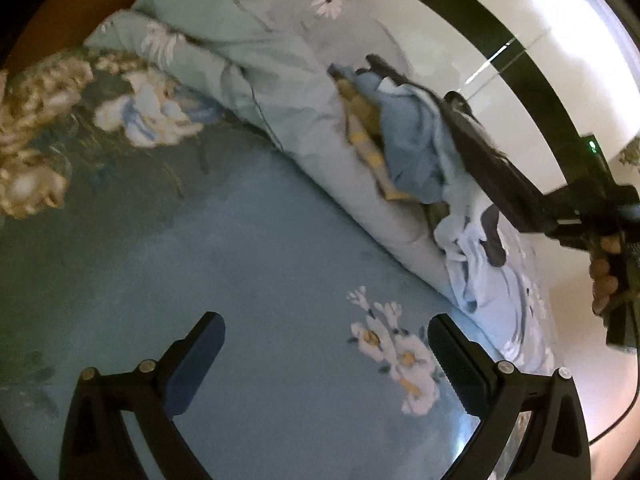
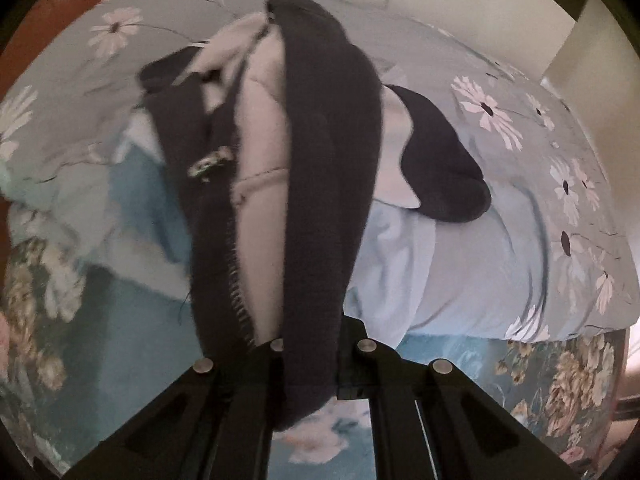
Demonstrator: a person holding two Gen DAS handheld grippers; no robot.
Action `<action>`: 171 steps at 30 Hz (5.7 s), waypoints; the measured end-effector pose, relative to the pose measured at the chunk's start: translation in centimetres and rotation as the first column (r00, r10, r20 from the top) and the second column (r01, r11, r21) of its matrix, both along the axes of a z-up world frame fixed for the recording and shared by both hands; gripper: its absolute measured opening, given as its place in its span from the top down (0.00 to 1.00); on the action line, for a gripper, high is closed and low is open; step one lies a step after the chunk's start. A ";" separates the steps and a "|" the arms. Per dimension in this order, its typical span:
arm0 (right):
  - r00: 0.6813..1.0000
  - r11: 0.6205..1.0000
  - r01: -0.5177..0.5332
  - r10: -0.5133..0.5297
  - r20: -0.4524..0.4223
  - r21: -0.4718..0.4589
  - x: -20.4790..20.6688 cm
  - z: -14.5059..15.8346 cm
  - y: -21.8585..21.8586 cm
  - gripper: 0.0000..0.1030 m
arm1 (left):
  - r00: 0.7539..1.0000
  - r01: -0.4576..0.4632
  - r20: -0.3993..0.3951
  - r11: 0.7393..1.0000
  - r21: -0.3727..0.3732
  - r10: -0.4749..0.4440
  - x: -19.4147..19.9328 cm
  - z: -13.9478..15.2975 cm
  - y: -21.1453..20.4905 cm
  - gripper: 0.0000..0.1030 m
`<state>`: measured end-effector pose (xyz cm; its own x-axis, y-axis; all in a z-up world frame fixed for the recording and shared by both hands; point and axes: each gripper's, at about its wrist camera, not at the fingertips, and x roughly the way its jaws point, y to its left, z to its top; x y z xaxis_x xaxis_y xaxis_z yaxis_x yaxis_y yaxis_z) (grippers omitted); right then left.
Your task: Fold clothes
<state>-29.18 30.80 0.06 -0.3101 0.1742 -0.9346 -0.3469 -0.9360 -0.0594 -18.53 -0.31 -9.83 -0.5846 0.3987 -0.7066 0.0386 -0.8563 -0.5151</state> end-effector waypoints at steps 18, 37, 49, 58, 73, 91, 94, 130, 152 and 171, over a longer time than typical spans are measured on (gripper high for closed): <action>0.883 0.941 -0.133 -0.030 -0.469 -0.310 4.8 21.6 -3.3 0.97 | 0.990 -0.019 -0.139 0.996 -0.085 0.007 7.4 10.5 -7.2 0.00; 0.940 0.883 -0.183 0.028 -0.339 -0.433 35.6 8.6 -7.0 0.96 | 0.994 -0.043 -0.105 0.995 -0.088 0.033 11.6 12.5 -10.0 0.00; 0.955 0.817 0.249 -0.296 -0.008 -0.521 39.1 -4.8 0.6 0.93 | 0.996 0.089 -0.001 0.981 -0.173 -0.091 11.0 9.9 -4.5 0.00; 0.968 0.839 0.233 -0.249 0.035 -0.492 41.3 -4.6 1.8 0.60 | 0.989 0.133 0.086 0.976 -0.175 -0.120 6.5 6.8 -1.3 0.00; 0.998 0.920 0.051 -0.062 -0.014 -0.389 31.1 -6.8 1.5 0.46 | 0.975 0.169 0.167 0.977 -0.130 -0.147 -4.2 1.2 3.0 0.00; 0.976 0.955 -0.194 0.211 0.053 -0.227 18.7 -14.0 -8.6 0.51 | 0.945 0.204 0.271 0.978 -0.042 -0.185 -9.3 -2.7 5.2 0.88; 0.994 0.962 -0.092 0.105 0.040 -0.258 19.8 -13.0 -6.2 0.87 | 0.953 0.188 0.248 0.981 -0.038 -0.173 -8.7 -1.8 4.9 0.92; 0.780 0.719 0.508 -0.617 -0.100 -0.474 48.7 -5.6 10.0 0.97 | 0.923 -0.369 0.075 0.924 -0.098 0.377 4.1 6.8 -21.9 0.94; 0.826 0.686 0.372 -0.553 -0.114 -0.626 20.0 -12.8 16.0 0.53 | 0.860 -0.384 0.273 0.900 -0.208 0.430 3.6 -4.5 -23.6 0.90; 0.798 0.569 0.376 -0.600 -0.057 -0.731 13.6 -19.0 19.0 0.47 | 0.830 -0.424 0.277 0.871 -0.248 0.484 2.3 -4.9 -22.7 0.90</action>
<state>-15.55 49.80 -18.89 -0.6226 -0.2397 -0.7449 -0.6564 -0.3581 0.6639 -16.26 -22.99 -14.74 -0.3990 0.0018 -0.9170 0.5817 -0.7725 -0.2546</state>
